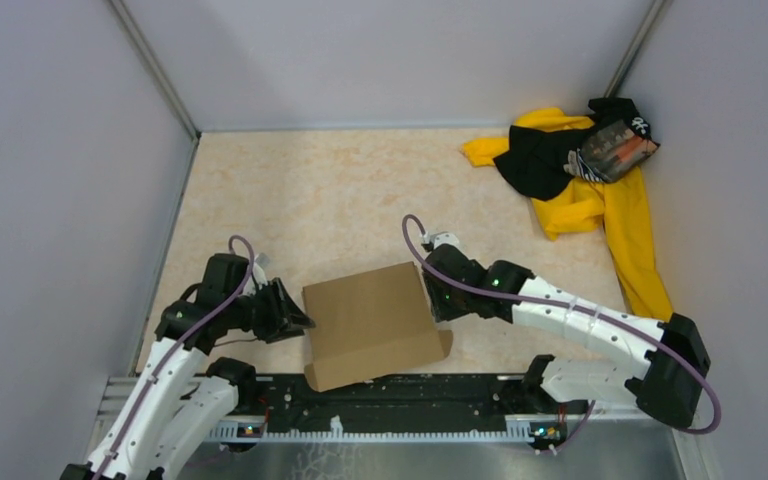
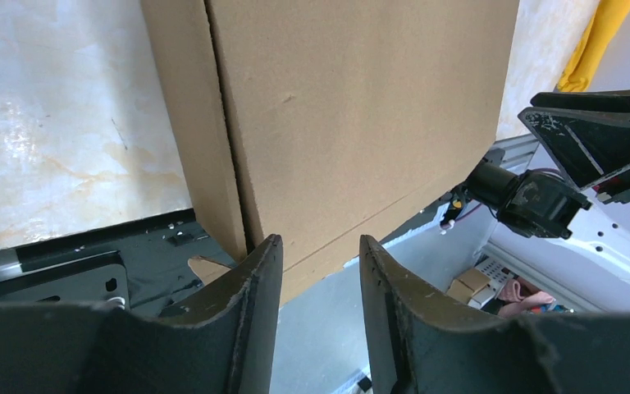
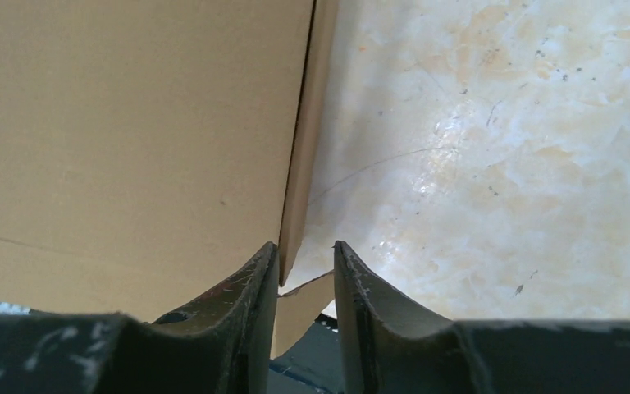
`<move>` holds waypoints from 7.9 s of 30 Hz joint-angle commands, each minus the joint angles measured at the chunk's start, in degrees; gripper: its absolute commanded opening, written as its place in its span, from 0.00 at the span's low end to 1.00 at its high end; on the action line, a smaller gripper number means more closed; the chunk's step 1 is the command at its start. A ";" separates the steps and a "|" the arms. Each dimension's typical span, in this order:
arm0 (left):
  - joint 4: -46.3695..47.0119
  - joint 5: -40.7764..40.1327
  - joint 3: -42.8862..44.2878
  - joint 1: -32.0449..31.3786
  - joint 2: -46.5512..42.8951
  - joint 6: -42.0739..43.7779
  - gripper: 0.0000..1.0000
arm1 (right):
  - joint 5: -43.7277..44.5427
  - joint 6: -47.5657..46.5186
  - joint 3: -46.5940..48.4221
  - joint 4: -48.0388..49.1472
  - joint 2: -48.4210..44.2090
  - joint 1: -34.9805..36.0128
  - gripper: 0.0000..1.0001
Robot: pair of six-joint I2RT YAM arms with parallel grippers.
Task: Fold the paper box
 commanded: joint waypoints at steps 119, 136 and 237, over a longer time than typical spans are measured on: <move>19.11 -31.15 -5.24 -24.79 18.67 -10.49 0.58 | -1.87 5.74 -14.97 18.82 1.21 -1.52 0.41; 36.06 -21.36 14.96 -9.69 50.06 7.33 0.58 | -5.48 4.91 -15.30 19.37 0.23 -3.01 0.40; 30.63 -7.17 -16.22 1.20 -1.06 -14.45 0.63 | -14.44 -35.07 29.55 18.34 38.93 -22.13 0.52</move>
